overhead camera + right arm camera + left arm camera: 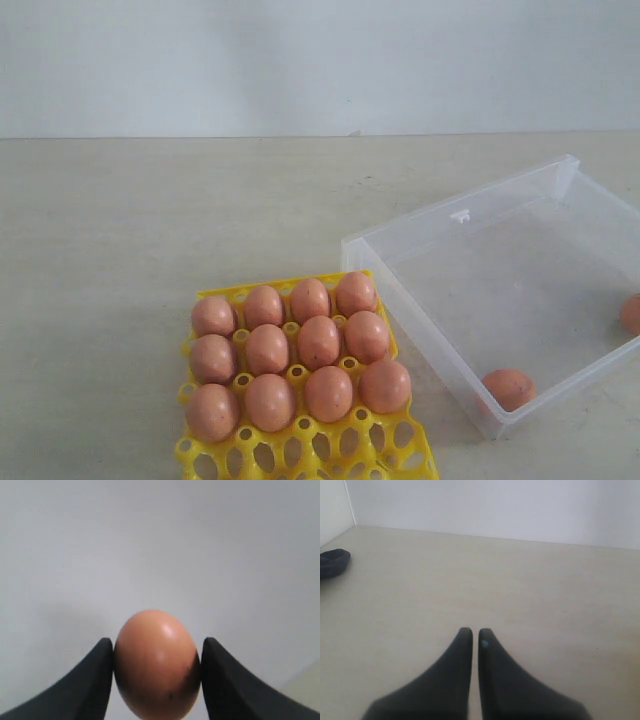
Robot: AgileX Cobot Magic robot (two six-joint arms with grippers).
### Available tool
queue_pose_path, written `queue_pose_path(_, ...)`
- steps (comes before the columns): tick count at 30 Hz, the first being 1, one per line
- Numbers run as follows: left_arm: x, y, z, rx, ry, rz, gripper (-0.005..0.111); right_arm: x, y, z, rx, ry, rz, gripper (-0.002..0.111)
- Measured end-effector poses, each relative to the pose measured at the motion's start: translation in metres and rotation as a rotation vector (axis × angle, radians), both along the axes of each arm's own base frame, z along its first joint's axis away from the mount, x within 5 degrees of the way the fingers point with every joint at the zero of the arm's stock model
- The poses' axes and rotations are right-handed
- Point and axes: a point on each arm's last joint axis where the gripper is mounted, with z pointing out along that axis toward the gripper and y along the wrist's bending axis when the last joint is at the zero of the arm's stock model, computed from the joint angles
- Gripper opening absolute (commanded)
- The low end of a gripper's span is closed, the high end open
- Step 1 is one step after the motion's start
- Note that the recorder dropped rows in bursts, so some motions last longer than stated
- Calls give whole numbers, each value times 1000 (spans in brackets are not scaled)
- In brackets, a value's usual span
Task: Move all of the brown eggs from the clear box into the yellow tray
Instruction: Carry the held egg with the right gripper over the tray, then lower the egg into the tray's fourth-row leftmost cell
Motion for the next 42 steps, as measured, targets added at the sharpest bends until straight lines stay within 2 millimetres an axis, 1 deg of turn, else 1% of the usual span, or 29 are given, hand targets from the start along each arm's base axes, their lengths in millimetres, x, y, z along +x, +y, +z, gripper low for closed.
queue_pose_path(2, 0, 0, 0, 0, 0, 0, 4, -1, 2, 17, -15, -115, 18, 0)
queue_pose_path(4, 0, 0, 0, 0, 0, 0, 4, -2, 7, 33, -52, -214, 75, 0)
queue_pose_path(6, 0, 0, 0, 0, 0, 0, 4, -5, 18, 47, -165, -283, 175, 0)
queue_pose_path(7, 0, 0, 0, 0, 0, 0, 4, -8, 25, 51, -186, -307, 247, 0)
queue_pose_path(8, 0, 0, 0, 0, 0, 0, 4, -10, 34, 52, -253, -311, 317, 0)
queue_pose_path(10, 0, 0, 0, 0, 0, 0, 4, -13, 52, 49, -303, -284, 483, 0)
queue_pose_path(12, 0, 0, 0, 0, 0, 0, 4, -17, 69, 44, -303, -256, 628, 0)
queue_pose_path(13, 0, 0, 0, 0, 0, 0, 4, -20, 81, 36, -326, -246, 731, 0)
queue_pose_path(15, 0, 0, 0, 0, 0, 0, 4, -27, 99, 24, -303, -249, 884, 0)
queue_pose_path(16, 0, 0, 0, 0, 0, 0, 4, -33, 112, 13, -273, -242, 974, 0)
queue_pose_path(18, 0, 0, 0, 0, 0, 0, 4, -42, 129, 0, -241, -252, 1086, 0)
queue_pose_path(19, 0, 0, 0, 0, 0, 0, 4, -48, 142, -12, -223, -244, 1145, 0)
queue_pose_path(21, 0, 0, 0, 0, 0, 0, 4, -57, 160, -31, -211, -220, 1217, 0)
queue_pose_path(23, 0, 0, 0, 0, 0, 0, 4, -75, 200, -77, -235, -116, 1387, 0)
queue_pose_path(24, 0, 0, 0, 0, 0, 0, 4, -80, 213, -92, -256, -74, 1450, 0)
queue_pose_path(25, 0, 0, 0, 0, 0, 0, 4, -83, 222, -102, -263, -48, 1492, 0)
queue_pose_path(26, 0, 0, 0, 0, 0, 0, 4, -85, 236, -120, -250, -4, 1561, 0)
queue_pose_path(28, 0, 0, 0, 0, 0, 0, 4, -84, 250, -147, -214, 55, 1639, 0)
queue_pose_path(30, 0, 0, 0, 0, 0, 0, 4, -80, 258, -173, -179, 134, 1682, 0)
queue_pose_path(33, 0, 0, 0, 0, 0, 0, 4, -79, 262, -195, -193, 204, 1720, 0)
queue_pose_path(34, 0, 0, 0, 0, 0, 0, 4, -79, 262, -203, -233, 239, 1724, 0)
queue_pose_path(35, 0, 0, 0, 0, 0, 0, 4, -79, 262, -206, -273, 254, 1720, 0)
queue_pose_path(38, 0, 0, 0, 0, 0, 0, 4, -71, 255, -224, -493, 376, 1620, 0)
queue_pose_path(40, 0, 0, 0, 0, 0, 0, 4, -68, 251, -230, -575, 416, 1579, 0)
queue_pose_path(42, 0, 0, 0, 0, 0, 0, 4, -67, 251, -231, -607, 408, 1575, 0)
